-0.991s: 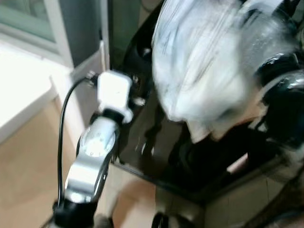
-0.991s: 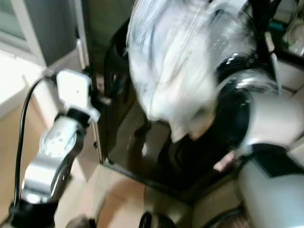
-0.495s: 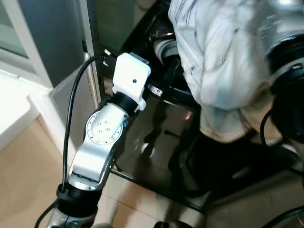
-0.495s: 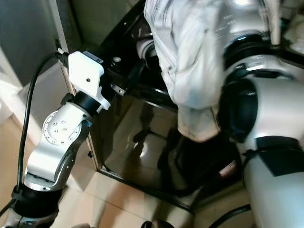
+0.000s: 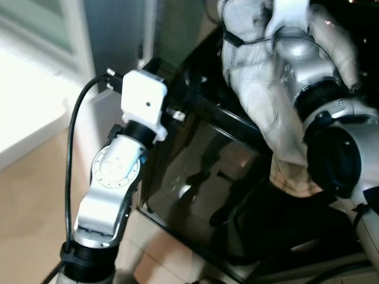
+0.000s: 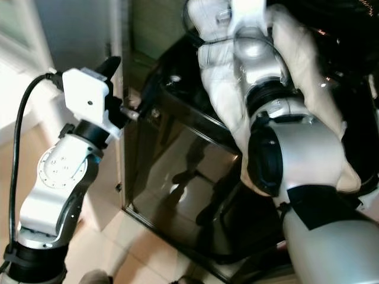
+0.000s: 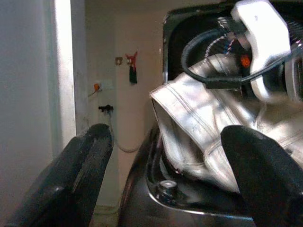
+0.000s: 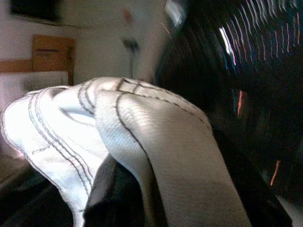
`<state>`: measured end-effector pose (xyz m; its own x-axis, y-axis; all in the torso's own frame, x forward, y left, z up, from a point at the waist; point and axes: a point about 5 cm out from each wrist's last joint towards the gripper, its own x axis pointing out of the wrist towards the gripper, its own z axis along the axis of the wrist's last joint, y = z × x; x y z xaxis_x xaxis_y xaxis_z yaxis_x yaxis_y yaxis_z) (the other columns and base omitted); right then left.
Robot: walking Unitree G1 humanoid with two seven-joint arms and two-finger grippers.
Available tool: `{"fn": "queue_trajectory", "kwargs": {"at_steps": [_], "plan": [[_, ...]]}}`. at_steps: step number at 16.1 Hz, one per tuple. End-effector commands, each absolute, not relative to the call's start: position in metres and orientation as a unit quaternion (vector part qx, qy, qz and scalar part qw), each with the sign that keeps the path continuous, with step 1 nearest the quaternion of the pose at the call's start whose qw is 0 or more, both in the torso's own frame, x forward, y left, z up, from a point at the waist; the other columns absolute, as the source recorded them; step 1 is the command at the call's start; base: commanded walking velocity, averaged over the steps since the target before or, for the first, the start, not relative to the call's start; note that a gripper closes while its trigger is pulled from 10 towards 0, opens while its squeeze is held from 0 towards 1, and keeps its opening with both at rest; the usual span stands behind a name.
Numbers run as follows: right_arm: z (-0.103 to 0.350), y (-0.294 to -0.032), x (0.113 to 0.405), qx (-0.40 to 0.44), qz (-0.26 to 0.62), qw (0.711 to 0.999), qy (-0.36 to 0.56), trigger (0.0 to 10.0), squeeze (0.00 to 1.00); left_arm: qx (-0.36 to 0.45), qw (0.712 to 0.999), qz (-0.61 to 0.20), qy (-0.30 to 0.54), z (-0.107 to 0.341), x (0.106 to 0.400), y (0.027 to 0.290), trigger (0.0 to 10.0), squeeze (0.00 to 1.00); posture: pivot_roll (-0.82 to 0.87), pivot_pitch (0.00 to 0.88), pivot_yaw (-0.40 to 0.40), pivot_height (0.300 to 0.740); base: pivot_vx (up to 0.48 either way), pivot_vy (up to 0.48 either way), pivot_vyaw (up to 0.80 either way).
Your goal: Clothes washing
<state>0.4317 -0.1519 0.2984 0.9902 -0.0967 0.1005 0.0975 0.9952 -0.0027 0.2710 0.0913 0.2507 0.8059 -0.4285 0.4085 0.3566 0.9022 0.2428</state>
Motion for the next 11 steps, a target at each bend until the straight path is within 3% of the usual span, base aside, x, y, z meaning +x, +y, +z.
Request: {"fn": "queue_trajectory", "kwargs": {"at_steps": [1, 7, 11], "plan": [[0.2938, -0.1739, 0.4305, 0.059, -0.081, 0.994, -0.034, 10.0, 1.00, 0.081, 0.943, -0.219, -0.237, 0.2538, 0.2671, 0.0849, 10.0, 0.00, 0.12, 0.000, -0.201, 0.740, 0.000, 0.000, 0.00], [0.2957, -0.1822, 0.4301, 0.232, -0.078, 0.969, -0.030, 10.0, 1.00, 0.082, 0.941, -0.238, -0.228, 0.2520, 0.2714, 0.0803, 10.0, 0.00, 0.07, 0.000, -0.169, 0.740, 0.000, 0.000, 0.00], [0.2920, -0.1808, 0.4304, 0.241, -0.079, 0.967, -0.007, 10.0, 1.00, 0.076, 0.944, -0.242, -0.213, 0.2471, 0.2742, 0.0784, 10.0, 0.00, 0.06, 0.000, -0.164, 0.740, 0.000, 0.000, 0.00]]}}
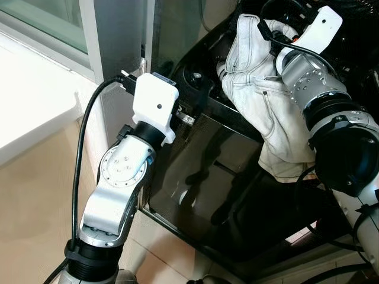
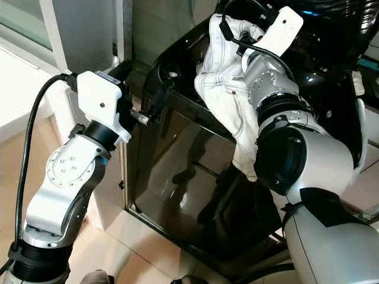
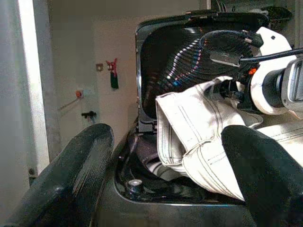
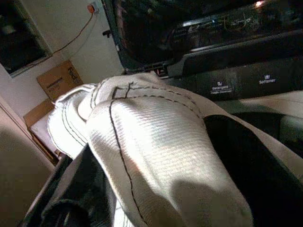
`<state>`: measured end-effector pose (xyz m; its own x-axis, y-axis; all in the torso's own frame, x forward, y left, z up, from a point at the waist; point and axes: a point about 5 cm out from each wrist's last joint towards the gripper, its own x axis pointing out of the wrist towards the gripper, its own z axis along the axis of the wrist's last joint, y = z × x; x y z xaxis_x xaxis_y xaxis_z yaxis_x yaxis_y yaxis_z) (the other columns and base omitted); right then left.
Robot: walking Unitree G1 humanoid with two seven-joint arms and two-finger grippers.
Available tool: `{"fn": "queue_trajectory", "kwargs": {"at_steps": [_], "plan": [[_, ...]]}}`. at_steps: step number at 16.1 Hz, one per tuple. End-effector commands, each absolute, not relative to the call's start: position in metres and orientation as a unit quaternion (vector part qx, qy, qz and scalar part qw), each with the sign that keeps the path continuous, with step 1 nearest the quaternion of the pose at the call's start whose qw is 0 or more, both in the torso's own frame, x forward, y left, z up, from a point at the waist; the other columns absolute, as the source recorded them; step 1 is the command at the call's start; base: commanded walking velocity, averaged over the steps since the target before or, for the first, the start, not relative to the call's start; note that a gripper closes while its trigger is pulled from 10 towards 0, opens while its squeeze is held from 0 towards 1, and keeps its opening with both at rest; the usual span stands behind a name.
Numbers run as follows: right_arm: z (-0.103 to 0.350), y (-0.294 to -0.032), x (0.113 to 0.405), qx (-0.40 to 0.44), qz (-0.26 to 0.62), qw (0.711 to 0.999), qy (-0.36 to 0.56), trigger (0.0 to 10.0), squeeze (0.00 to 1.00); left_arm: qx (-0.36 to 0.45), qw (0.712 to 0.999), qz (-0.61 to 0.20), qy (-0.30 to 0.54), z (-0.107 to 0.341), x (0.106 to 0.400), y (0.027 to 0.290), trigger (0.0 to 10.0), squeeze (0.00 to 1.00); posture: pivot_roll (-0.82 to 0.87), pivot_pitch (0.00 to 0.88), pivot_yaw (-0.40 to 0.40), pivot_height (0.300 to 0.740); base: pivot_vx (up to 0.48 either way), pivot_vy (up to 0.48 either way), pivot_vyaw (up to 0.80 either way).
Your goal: Clothes washing
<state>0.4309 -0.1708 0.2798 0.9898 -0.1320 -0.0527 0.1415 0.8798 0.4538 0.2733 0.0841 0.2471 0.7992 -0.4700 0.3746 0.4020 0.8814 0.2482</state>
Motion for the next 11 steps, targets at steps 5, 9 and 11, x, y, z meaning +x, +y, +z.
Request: {"fn": "queue_trajectory", "kwargs": {"at_steps": [5, 9, 11], "plan": [[0.283, -0.191, 0.429, 0.190, -0.114, 0.975, 0.011, 10.0, 1.00, 0.086, 0.949, -0.230, -0.197, 0.242, 0.278, 0.080, 10.0, 0.00, 0.06, 0.000, -0.162, 0.740, 0.000, 0.000, 0.00], [0.281, -0.197, 0.428, 0.235, -0.114, 0.965, 0.023, 10.0, 1.00, 0.093, 0.951, -0.227, -0.190, 0.239, 0.279, 0.083, 10.0, 0.00, 0.05, 0.000, -0.167, 0.740, 0.000, 0.000, 0.00], [0.278, -0.201, 0.427, 0.286, -0.117, 0.951, 0.027, 10.0, 1.00, 0.096, 0.951, -0.227, -0.188, 0.238, 0.279, 0.083, 10.0, 0.00, 0.06, 0.000, -0.172, 0.740, 0.000, 0.000, 0.00]]}}
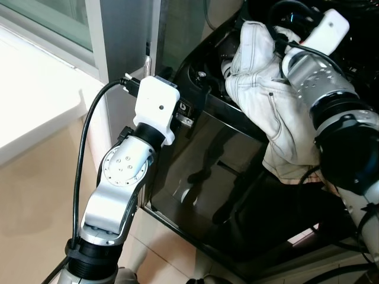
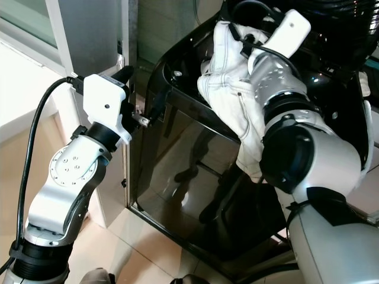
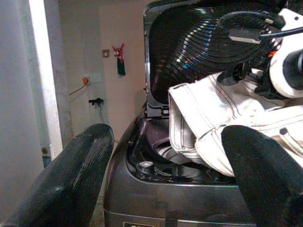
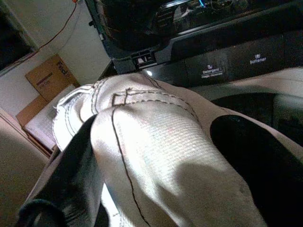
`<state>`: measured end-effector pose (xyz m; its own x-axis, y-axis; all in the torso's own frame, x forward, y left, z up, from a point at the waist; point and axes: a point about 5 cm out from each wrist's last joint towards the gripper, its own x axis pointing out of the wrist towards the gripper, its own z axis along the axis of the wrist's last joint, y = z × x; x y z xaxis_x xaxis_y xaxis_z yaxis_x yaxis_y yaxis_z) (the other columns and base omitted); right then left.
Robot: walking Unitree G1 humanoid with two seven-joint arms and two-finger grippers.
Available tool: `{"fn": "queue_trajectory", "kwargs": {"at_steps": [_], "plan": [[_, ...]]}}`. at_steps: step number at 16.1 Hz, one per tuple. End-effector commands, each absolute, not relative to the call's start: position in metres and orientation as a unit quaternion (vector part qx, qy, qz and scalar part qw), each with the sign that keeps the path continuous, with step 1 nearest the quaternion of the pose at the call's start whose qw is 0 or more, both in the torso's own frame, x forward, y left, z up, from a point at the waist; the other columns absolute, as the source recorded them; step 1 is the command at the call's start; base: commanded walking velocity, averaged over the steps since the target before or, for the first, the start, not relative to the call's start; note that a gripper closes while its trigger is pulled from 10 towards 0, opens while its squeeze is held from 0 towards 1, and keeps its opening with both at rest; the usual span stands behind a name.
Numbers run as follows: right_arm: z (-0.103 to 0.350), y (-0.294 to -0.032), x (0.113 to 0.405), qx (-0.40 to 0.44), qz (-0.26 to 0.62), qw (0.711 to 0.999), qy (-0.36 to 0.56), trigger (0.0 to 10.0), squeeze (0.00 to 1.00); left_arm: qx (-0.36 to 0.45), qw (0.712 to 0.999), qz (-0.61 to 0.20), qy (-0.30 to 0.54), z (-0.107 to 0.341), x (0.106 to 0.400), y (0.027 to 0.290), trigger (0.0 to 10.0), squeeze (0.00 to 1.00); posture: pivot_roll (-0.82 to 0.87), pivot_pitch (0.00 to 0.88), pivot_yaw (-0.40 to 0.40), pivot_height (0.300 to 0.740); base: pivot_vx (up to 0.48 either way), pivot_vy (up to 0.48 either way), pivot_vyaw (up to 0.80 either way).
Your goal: Clothes washing
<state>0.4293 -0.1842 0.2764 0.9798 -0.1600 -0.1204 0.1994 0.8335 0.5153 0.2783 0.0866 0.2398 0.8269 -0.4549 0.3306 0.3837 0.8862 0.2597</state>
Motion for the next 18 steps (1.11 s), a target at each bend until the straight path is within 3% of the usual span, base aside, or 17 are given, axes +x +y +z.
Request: {"fn": "queue_trajectory", "kwargs": {"at_steps": [1, 5, 11, 15, 16, 17, 18], "plan": [[0.281, -0.195, 0.428, 0.271, -0.099, 0.957, 0.026, 10.0, 1.00, 0.098, 0.950, -0.228, -0.187, 0.237, 0.279, 0.083, 10.0, 0.00, 0.06, 0.000, -0.173, 0.740, 0.000, 0.000, 0.00], [0.295, -0.189, 0.429, 0.249, -0.055, 0.967, 0.007, 10.0, 1.00, 0.109, 0.950, -0.227, -0.185, 0.236, 0.279, 0.085, 10.0, 0.00, 0.06, 0.000, -0.178, 0.740, 0.000, 0.000, 0.00], [0.309, -0.216, 0.424, 0.196, -0.062, 0.978, -0.036, 10.0, 1.00, 0.120, 0.947, -0.232, -0.186, 0.236, 0.280, 0.084, 10.0, 0.00, 0.03, 0.000, -0.172, 0.740, 0.000, 0.000, 0.00], [0.318, -0.221, 0.407, 0.053, -0.068, 0.981, -0.176, 10.0, 1.00, 0.125, 0.946, -0.238, -0.185, 0.235, 0.282, 0.085, 10.0, 0.00, -0.02, 0.000, -0.144, 0.740, 0.000, 0.000, 0.00], [0.313, -0.215, 0.396, 0.029, -0.063, 0.974, -0.217, 10.0, 0.29, 0.124, 0.945, -0.242, -0.184, 0.234, 0.283, 0.084, 10.0, 0.00, -0.03, 0.000, -0.130, 0.740, 0.000, 0.000, 0.00], [0.305, -0.209, 0.382, 0.006, -0.055, 0.965, -0.257, 10.0, 0.00, 0.123, 0.943, -0.246, -0.184, 0.234, 0.284, 0.082, 10.0, 0.00, -0.05, 0.000, -0.117, 0.740, 0.000, 0.000, 0.00], [0.296, -0.206, 0.370, -0.013, -0.056, 0.957, -0.283, 10.0, 0.00, 0.121, 0.943, -0.251, -0.184, 0.233, 0.285, 0.080, 10.0, 0.00, -0.06, 0.000, -0.103, 0.740, 0.000, 0.000, 0.00]]}}
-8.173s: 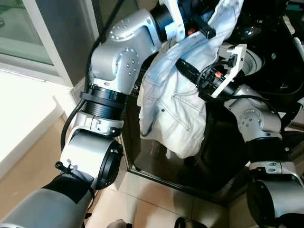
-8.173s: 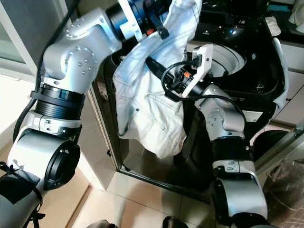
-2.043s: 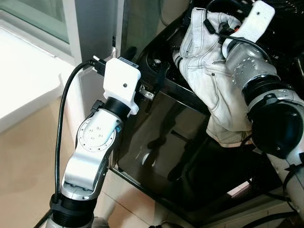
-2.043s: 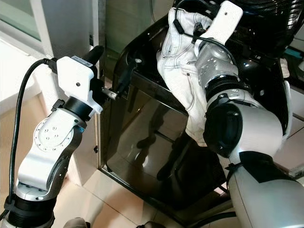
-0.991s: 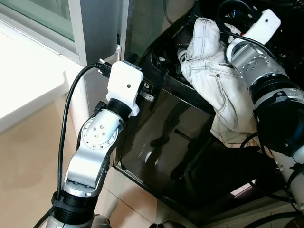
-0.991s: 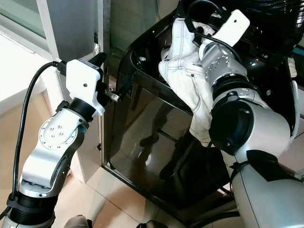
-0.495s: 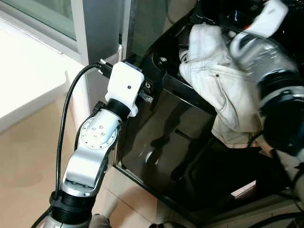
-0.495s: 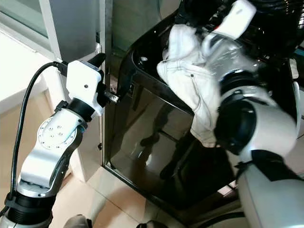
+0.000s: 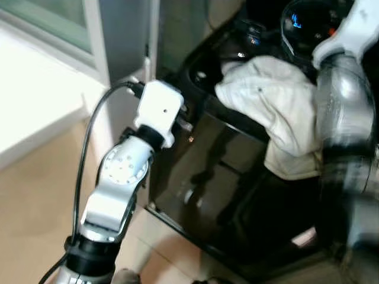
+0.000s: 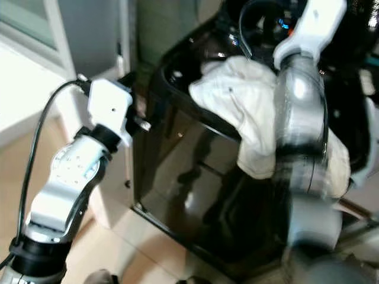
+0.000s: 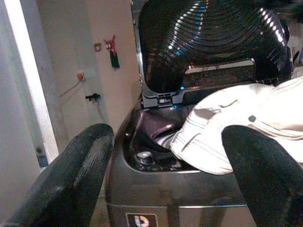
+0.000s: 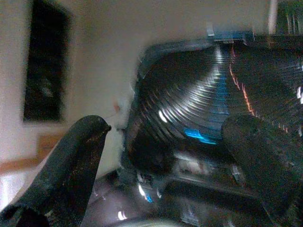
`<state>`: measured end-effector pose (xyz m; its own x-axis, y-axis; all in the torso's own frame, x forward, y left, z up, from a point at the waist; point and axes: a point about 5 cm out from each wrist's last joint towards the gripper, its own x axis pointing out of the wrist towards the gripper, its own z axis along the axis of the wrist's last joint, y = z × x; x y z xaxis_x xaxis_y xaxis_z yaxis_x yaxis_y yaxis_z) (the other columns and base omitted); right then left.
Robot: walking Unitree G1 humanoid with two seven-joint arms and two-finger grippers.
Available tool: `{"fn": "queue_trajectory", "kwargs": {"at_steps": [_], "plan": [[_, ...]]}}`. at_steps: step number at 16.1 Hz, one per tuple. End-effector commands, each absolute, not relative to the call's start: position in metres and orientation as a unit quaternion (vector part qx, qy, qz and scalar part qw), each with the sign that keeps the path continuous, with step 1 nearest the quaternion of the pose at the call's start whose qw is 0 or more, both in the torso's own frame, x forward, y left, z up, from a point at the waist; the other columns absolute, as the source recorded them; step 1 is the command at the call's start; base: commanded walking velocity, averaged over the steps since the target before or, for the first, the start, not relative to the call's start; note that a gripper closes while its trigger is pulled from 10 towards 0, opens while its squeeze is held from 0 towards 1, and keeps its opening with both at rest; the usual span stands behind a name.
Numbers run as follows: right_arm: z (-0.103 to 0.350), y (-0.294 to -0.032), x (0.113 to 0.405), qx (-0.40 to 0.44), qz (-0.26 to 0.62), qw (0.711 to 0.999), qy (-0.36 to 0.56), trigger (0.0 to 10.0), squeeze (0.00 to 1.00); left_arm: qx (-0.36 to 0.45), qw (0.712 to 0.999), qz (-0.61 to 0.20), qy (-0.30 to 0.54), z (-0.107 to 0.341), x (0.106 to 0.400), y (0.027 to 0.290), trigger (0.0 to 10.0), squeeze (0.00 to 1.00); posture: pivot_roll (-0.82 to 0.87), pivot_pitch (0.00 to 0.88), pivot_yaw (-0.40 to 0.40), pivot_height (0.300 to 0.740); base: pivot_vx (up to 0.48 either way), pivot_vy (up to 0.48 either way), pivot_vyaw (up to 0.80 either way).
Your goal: Clothes washing
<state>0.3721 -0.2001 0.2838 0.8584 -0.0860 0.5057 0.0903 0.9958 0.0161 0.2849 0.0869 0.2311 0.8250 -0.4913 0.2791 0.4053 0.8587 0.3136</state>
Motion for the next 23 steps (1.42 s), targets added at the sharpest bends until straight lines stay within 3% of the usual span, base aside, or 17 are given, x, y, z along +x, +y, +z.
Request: {"fn": "queue_trajectory", "kwargs": {"at_steps": [1, 6, 8, 9, 11, 13, 23], "plan": [[0.286, -0.203, 0.359, -0.022, -0.054, 0.954, -0.295, 10.0, 0.00, 0.119, 0.942, -0.254, -0.183, 0.233, 0.285, 0.079, 10.0, 0.00, -0.07, 0.000, -0.099, 0.740, 0.000, 0.000, 0.00], [0.236, -0.198, 0.283, -0.100, -0.052, 0.949, -0.293, 10.0, 0.00, 0.117, 0.941, -0.262, -0.178, 0.229, 0.288, 0.079, 10.0, 0.00, -0.11, 0.000, -0.048, 0.740, 0.000, 0.000, 0.00], [0.225, -0.196, 0.276, -0.085, -0.046, 0.959, -0.266, 10.0, 0.00, 0.113, 0.942, -0.261, -0.178, 0.228, 0.288, 0.079, 10.0, 0.00, -0.11, 0.000, -0.048, 0.740, 0.000, 0.000, 0.00], [0.202, -0.195, 0.277, -0.013, -0.051, 0.978, -0.200, 10.0, 0.00, 0.102, 0.947, -0.253, -0.170, 0.226, 0.291, 0.081, 10.0, 0.00, -0.13, 0.000, -0.026, 0.740, 0.000, 0.000, 0.00], [0.174, -0.184, 0.296, 0.104, -0.040, 0.988, -0.110, 10.0, 0.00, 0.090, 0.953, -0.245, -0.155, 0.222, 0.294, 0.084, 10.0, 0.00, -0.11, 0.006, -0.020, 0.740, 0.000, 0.000, 0.00], [0.169, -0.175, 0.302, 0.123, -0.028, 0.988, -0.085, 10.0, 0.00, 0.091, 0.953, -0.245, -0.155, 0.223, 0.289, 0.085, 10.0, 0.00, -0.08, 0.035, -0.034, 0.740, 0.000, 0.000, 0.00], [0.173, -0.110, 0.390, 0.100, 0.053, 0.993, -0.031, 10.0, 0.00, 0.098, 0.962, -0.200, -0.155, 0.225, 0.280, 0.095, 10.0, 0.00, 0.03, 0.049, -0.100, 0.740, 0.000, 0.000, 0.00]]}}
